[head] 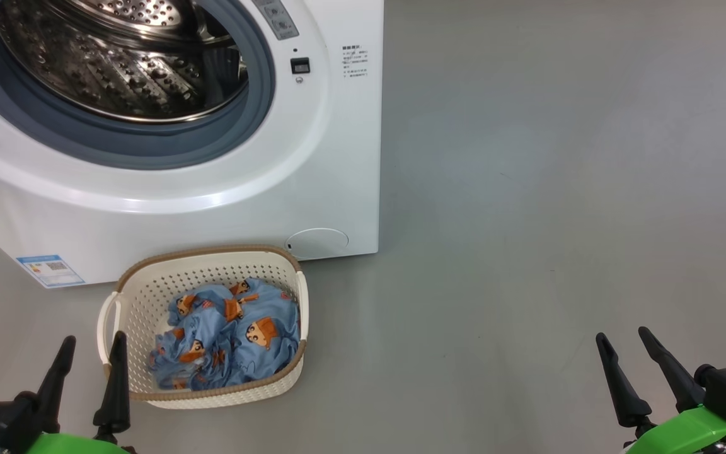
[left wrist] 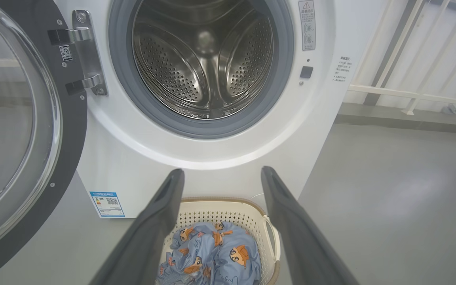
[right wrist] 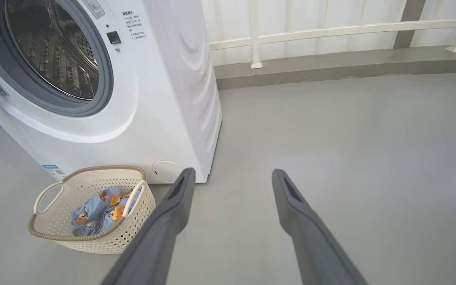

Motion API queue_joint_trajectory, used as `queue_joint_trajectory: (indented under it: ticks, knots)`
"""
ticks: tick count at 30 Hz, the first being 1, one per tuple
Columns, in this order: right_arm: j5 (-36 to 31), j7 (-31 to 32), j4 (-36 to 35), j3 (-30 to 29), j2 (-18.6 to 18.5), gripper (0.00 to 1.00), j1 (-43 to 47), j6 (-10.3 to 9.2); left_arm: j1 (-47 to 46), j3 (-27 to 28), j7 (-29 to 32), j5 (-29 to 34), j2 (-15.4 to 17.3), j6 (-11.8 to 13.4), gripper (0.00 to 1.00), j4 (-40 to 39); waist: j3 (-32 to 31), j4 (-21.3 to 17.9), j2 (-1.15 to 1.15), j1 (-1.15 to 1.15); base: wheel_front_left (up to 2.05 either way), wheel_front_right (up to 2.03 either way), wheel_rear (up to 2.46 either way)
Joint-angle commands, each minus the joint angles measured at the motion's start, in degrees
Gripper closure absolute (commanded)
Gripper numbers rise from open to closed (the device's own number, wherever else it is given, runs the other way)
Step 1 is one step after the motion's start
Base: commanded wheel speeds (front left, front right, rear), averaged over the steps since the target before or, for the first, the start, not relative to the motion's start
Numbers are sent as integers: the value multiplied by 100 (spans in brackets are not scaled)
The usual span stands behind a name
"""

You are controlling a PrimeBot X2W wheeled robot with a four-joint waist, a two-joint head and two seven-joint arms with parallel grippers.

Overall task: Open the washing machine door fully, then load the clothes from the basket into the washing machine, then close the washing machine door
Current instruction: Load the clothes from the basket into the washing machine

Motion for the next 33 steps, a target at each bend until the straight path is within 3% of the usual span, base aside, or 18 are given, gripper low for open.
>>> queue_joint_trajectory:
  ticks: [1, 10, 26, 33]
  knots:
    - [-23, -76, -146, 76, -86, 0, -70, 8, -218, 219, -36, -32, 109, -9, 0, -161, 6, 0, 0, 0, 0, 0, 0]
    - [-32, -76, -156, 76, -60, 0, -102, 8, -275, 243, -36, -25, 119, -9, 0, -182, 81, -12, 0, 0, 34, -58, 24]
    - [-39, -76, -180, 64, -25, 0, -199, 8, -456, 315, -36, -4, 113, -9, 0, -156, 266, 5, 0, 0, 61, -132, 71]
    - [-42, -76, -172, 93, -19, 0, -197, 8, -481, 366, -36, 161, 47, -9, 0, -169, 235, 16, 0, 0, 11, -13, 2]
